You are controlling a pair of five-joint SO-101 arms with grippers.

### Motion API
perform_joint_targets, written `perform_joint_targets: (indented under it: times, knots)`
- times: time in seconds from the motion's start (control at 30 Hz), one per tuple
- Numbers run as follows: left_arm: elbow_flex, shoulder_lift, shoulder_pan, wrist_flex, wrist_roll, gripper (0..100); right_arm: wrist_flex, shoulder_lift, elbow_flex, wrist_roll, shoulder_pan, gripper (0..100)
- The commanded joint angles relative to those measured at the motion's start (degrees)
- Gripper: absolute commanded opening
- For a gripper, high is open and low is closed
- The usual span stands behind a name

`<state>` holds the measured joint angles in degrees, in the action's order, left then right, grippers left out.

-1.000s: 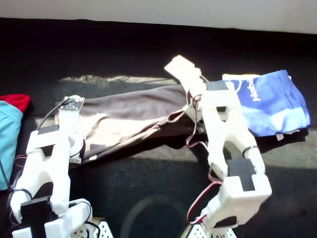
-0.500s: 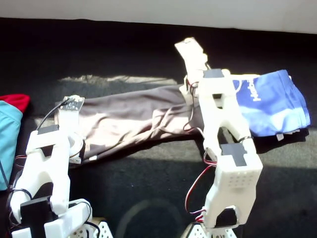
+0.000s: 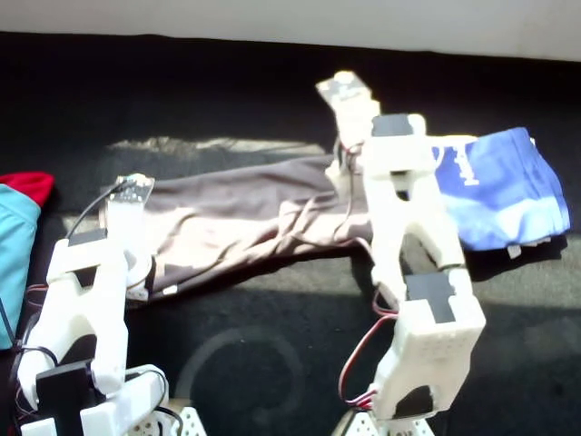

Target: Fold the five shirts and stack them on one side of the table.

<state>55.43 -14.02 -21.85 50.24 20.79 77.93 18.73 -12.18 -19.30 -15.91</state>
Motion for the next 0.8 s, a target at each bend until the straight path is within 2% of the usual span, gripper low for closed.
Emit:
perform_joint_targets:
  times: [0.0,0.2,0.33,0.5,0.77]
  knots:
    - [0.3,0.3,0.4,-0.8,0.1,1,-0.6,-3.7,-2.0,0.4,-4.4,0.6]
    - [0.3,0.3,0.4,-0.8,0.1,1,-2.7,1.3,-2.0,1.0,-10.2,0.6]
    - [0.3,0.3,0.4,-0.8,0.1,1,-4.7,6.9,-2.6,5.4,-10.3,0.6]
    - [0.3,0.3,0.4,-0.8,0.1,1,-6.8,9.5,-2.5,6.1,-11.1,0.6]
    - [0.3,0.2,0.4,-0.8,0.1,1,-3.1,-2.4,-2.1,7.3,-8.7,0.6]
